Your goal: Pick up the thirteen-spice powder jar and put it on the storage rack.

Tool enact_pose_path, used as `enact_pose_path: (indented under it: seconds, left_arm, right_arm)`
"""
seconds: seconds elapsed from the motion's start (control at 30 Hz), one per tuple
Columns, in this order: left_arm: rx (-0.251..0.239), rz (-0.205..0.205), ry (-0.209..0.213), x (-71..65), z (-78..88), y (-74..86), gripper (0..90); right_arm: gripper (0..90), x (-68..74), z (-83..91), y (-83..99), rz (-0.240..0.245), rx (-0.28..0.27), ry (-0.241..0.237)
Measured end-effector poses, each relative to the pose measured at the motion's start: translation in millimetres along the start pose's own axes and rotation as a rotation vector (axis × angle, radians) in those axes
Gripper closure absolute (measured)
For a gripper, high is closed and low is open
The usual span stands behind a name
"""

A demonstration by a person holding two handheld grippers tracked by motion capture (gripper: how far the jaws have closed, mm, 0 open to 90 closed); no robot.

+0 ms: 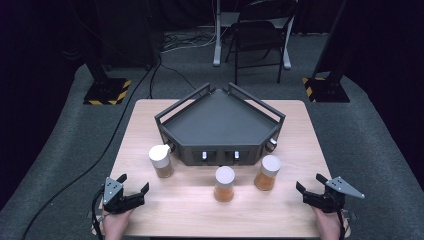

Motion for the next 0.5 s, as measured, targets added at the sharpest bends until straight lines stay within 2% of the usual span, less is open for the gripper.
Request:
enact_pose_path:
  seconds: [0.5]
  left_arm:
    - [0.003, 0.005, -0.004, -1.0, -0.6, -0.3, 6.4]
  right_arm:
    - [7.9, 0.8, 1.8, 1.0, 0.003, -0.007, 0.001]
Point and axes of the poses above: each handheld gripper's, and its own axes: z roughly backward along the jaws, y roughly out of its underside, x roughly to its left, the point moved 5 cm from there along -z, roughly forward along the jaws, and after that the axes turned 12 degrees about -x, right-handed, at the moved point
